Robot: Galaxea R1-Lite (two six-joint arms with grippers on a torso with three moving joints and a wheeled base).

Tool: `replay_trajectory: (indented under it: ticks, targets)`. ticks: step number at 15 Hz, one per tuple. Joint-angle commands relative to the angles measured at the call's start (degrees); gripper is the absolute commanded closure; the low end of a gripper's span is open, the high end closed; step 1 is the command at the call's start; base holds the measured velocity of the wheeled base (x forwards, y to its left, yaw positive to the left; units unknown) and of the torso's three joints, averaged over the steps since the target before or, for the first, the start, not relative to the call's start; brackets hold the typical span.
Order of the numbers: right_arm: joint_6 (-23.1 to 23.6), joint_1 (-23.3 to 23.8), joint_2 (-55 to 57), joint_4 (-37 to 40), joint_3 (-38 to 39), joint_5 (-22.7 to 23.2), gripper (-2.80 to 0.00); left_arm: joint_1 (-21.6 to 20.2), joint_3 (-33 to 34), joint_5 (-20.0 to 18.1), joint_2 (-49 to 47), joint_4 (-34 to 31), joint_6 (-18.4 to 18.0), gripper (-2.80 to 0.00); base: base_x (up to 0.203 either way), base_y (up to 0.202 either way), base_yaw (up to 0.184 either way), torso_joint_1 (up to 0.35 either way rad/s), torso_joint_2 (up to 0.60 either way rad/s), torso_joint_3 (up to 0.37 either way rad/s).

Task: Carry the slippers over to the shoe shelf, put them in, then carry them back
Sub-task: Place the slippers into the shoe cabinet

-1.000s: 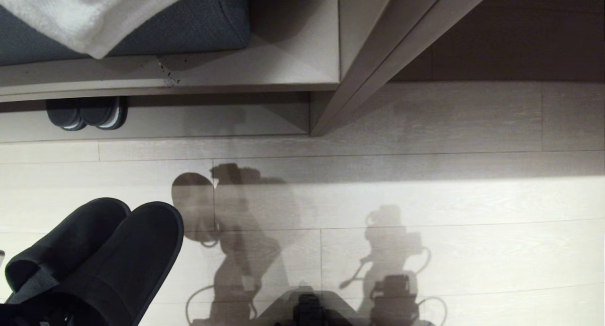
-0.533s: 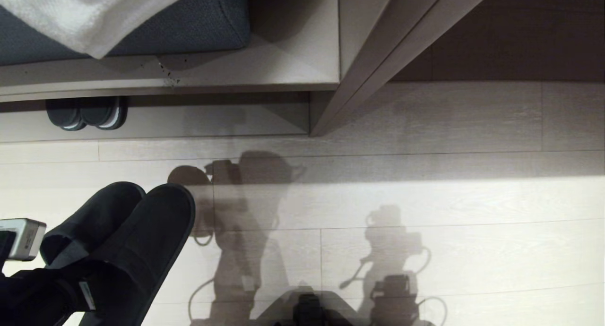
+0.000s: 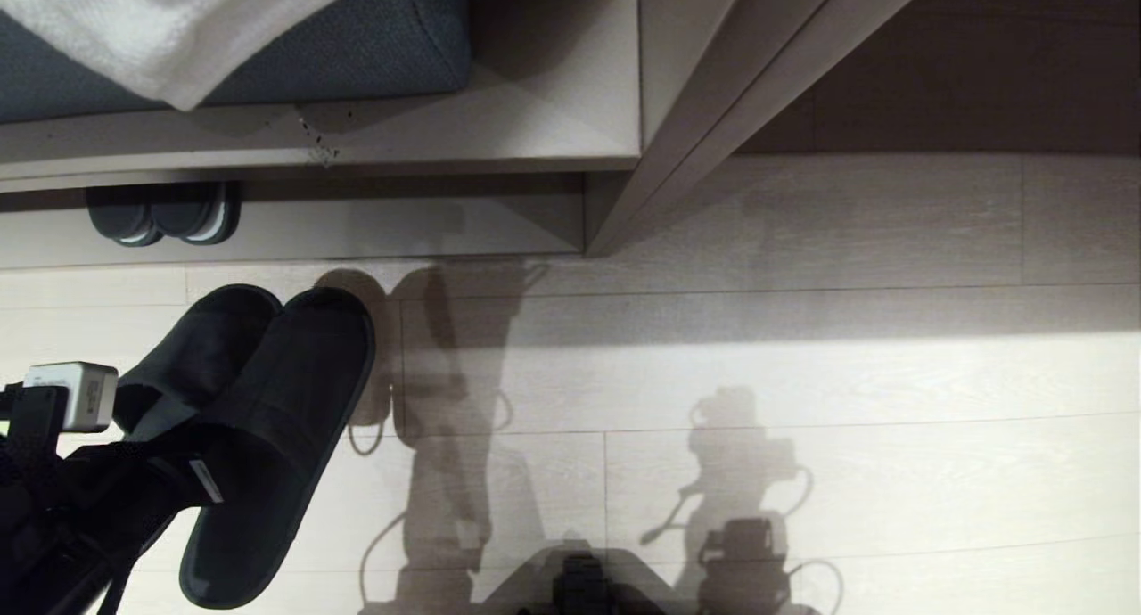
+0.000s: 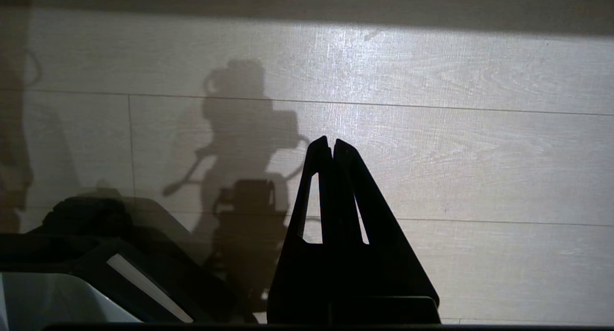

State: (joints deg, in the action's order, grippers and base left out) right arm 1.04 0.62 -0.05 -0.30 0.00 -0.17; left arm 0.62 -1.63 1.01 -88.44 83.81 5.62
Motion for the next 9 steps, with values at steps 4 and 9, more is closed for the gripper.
replay_trajectory:
  ticks: [4,9]
  targets:
    - [0.02,-0.01,-2.24,-0.05,2.29,-0.01,0.0,0.17,-5.12,0.63,-1.09,0.48,0.91,0.0,0.0,0.0,0.0,0.0,0.0,0.0]
    - [0.02,-0.01,-2.24,-0.05,2.29,-0.01,0.0,1.95,-9.31,0.42,-3.05,0.3,1.21,0.0,0.0,0.0,0.0,0.0,0.0,0.0]
